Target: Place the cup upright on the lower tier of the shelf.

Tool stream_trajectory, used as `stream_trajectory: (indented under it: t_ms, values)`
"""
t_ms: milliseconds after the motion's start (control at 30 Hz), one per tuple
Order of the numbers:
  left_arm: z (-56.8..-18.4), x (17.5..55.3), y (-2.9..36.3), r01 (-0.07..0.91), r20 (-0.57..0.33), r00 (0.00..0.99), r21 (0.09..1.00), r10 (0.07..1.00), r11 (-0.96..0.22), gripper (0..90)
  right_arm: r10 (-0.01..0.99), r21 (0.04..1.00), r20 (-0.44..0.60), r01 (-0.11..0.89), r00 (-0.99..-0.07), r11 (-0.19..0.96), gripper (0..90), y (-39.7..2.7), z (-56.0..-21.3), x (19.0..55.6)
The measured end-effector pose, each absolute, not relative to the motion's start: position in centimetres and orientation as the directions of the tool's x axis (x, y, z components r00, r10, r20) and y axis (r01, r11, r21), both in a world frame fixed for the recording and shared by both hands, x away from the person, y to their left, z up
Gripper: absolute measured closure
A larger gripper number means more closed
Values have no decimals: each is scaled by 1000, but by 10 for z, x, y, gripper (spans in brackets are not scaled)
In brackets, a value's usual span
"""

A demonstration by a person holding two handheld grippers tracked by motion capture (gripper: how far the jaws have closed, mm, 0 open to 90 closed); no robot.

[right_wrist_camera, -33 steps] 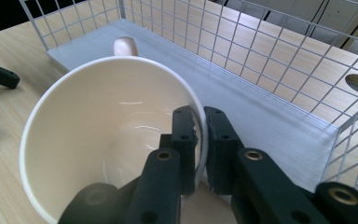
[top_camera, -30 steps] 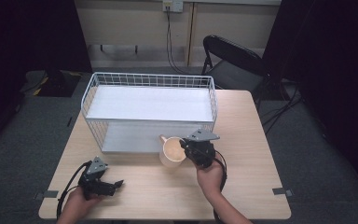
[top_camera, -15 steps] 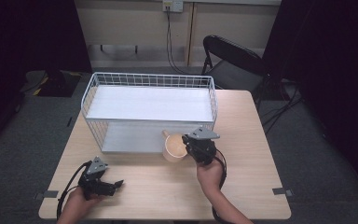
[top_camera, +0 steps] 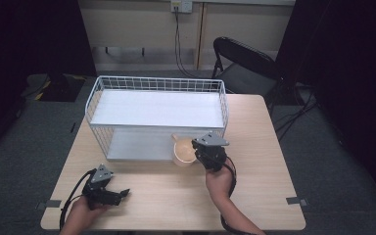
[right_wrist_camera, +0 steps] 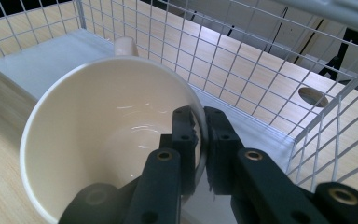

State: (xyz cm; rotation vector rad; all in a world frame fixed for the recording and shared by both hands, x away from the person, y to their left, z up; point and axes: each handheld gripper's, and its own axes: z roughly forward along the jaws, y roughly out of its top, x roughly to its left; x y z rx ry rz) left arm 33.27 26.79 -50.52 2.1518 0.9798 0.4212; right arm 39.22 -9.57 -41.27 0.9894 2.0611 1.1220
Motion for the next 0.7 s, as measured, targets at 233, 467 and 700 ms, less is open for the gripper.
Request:
stream_trajectory:
  t_ms: [233, 467, 700]
  values:
    - [-505, 333, 268, 519, -4, 655, 729, 755, -447, 70, 827, 872, -156, 317, -539, 372, 839, -92, -414, 397]
    - [-505, 333, 268, 519, -5, 655, 729, 755, -446, 70, 832, 869, -179, 313, -526, 384, 839, -88, -418, 400]
    - [-505, 333, 268, 519, -4, 655, 729, 755, -447, 70, 839, 866, -193, 315, -508, 389, 838, -91, -422, 401]
